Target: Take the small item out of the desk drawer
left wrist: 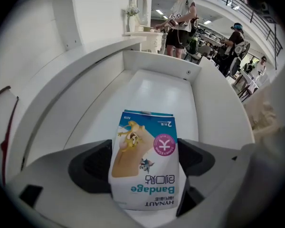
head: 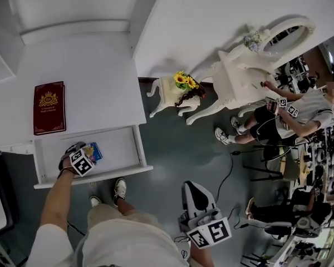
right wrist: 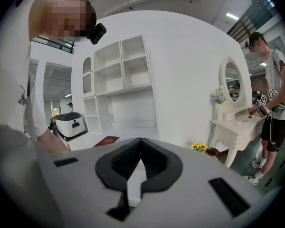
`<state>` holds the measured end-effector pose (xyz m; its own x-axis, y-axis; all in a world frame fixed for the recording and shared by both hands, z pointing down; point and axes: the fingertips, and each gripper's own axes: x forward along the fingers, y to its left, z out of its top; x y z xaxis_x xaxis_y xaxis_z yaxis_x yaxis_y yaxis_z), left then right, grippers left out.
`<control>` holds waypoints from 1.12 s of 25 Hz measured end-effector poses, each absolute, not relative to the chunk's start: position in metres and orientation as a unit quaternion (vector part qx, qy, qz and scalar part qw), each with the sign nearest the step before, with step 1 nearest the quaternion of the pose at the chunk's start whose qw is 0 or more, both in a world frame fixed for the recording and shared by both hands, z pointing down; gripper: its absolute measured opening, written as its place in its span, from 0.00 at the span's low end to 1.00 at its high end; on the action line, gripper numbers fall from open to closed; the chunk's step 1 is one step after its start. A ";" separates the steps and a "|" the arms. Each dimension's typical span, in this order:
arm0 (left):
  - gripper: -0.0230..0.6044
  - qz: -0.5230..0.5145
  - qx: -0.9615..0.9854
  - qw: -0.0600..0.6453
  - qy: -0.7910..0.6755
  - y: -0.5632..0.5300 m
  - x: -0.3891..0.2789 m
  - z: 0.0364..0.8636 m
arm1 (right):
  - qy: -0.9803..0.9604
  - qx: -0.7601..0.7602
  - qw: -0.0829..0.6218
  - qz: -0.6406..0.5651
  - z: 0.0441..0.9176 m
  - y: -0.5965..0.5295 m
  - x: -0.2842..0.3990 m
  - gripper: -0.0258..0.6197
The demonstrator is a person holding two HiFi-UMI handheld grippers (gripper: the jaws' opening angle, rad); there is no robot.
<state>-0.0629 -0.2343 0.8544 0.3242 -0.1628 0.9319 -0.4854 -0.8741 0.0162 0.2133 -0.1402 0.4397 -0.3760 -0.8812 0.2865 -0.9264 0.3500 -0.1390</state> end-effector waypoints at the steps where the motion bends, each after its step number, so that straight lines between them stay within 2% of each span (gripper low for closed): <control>1: 0.73 0.541 0.801 0.147 -0.208 -0.236 -0.063 0.849 | -0.820 0.549 0.078 0.139 0.439 -0.141 0.212 0.05; 16: 0.73 0.456 0.823 0.122 -0.316 -0.235 -0.076 0.748 | -0.877 0.462 0.033 0.128 0.429 -0.151 0.169 0.05; 28: 0.73 0.362 0.818 0.132 -0.426 -0.229 -0.112 0.674 | -0.907 0.407 0.008 0.103 0.409 -0.163 0.129 0.05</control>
<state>-0.1119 -0.2293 0.6740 0.3744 -0.6014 0.7058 -0.7934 -0.6017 -0.0919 0.1288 -0.1631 0.4090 -0.6678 -0.7378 0.0989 -0.7412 0.6469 -0.1793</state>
